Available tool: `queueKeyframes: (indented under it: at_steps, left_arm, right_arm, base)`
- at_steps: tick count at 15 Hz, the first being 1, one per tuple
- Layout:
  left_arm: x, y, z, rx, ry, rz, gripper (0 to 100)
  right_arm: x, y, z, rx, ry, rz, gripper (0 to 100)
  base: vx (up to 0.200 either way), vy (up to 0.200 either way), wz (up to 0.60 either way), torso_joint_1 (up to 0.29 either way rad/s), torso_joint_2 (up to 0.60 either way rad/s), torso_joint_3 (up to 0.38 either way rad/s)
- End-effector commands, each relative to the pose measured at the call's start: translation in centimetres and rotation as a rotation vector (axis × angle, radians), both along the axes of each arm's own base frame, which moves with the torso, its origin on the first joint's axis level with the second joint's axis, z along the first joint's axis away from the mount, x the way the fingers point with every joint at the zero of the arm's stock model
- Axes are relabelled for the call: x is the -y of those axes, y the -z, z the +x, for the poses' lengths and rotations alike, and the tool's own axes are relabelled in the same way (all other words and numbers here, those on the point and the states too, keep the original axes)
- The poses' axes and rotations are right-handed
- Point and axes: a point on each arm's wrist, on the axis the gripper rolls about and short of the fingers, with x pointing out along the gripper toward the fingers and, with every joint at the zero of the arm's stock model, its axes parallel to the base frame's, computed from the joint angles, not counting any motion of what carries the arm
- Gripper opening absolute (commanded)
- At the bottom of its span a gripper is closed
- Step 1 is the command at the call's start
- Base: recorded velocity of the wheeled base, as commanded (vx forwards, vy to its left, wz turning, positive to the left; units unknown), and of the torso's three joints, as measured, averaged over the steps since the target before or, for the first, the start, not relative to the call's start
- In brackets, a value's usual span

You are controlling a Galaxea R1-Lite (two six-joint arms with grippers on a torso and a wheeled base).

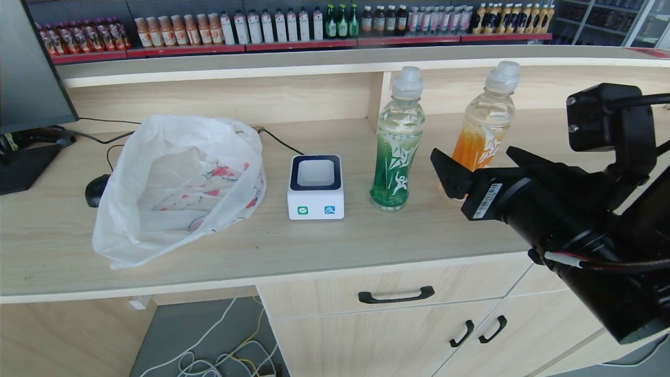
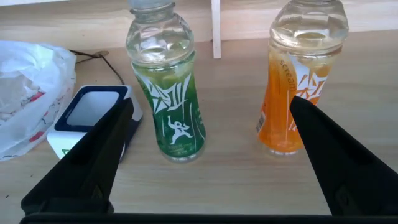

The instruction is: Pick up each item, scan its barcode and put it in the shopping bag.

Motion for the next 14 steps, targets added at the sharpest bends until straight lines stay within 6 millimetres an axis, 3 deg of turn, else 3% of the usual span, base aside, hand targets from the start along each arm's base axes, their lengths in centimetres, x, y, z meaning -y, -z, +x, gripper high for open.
queueKeyframes:
  at_steps: [1,10,14]
  left_arm:
    - [0.0,0.0,0.0,0.0,0.0,0.0,100]
    - [0.0,0.0,0.0,0.0,0.0,0.0,100]
    - [0.0,0.0,0.0,0.0,0.0,0.0,100]
  right_arm:
    - [-1.5,0.9,0.9,-0.018,-0.027,-0.016,100]
    - [-4.0,2.6,2.5,-0.01,-0.087,-0.023,100]
    - [-5.2,2.4,4.4,0.012,-0.09,-0.024,100]
  base:
    - [0.0,0.0,0.0,0.0,0.0,0.0]
    - [0.0,0.0,0.0,0.0,0.0,0.0]
    - [0.0,0.0,0.0,0.0,0.0,0.0]
